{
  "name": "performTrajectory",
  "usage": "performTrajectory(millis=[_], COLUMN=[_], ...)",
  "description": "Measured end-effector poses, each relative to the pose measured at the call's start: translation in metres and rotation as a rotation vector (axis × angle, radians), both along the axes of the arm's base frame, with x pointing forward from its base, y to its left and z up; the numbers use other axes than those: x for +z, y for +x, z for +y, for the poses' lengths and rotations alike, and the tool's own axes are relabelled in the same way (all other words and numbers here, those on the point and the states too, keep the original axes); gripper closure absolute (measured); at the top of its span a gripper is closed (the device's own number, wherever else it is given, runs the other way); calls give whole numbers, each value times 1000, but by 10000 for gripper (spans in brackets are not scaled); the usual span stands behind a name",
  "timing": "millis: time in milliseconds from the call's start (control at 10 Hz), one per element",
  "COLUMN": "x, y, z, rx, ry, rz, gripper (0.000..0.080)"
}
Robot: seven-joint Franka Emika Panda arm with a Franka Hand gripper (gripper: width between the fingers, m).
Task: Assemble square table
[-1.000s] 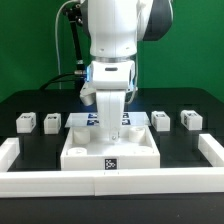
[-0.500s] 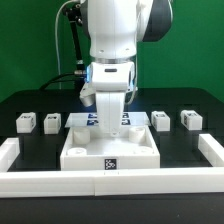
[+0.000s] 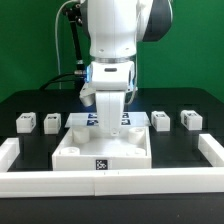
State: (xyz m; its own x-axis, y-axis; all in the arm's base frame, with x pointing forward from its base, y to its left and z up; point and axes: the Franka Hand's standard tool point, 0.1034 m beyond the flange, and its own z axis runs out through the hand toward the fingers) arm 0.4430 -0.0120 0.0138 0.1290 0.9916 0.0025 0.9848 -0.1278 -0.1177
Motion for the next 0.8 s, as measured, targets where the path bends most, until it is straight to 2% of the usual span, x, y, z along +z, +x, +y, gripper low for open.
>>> performTrajectory(millis=[300,500,800], x=[0,0,0], y=[4,12,13], z=[2,17,17], rx=[78,142,138], ry=[-3,-16,-17], rz=[-8,-33,-35], gripper=[734,734,734])
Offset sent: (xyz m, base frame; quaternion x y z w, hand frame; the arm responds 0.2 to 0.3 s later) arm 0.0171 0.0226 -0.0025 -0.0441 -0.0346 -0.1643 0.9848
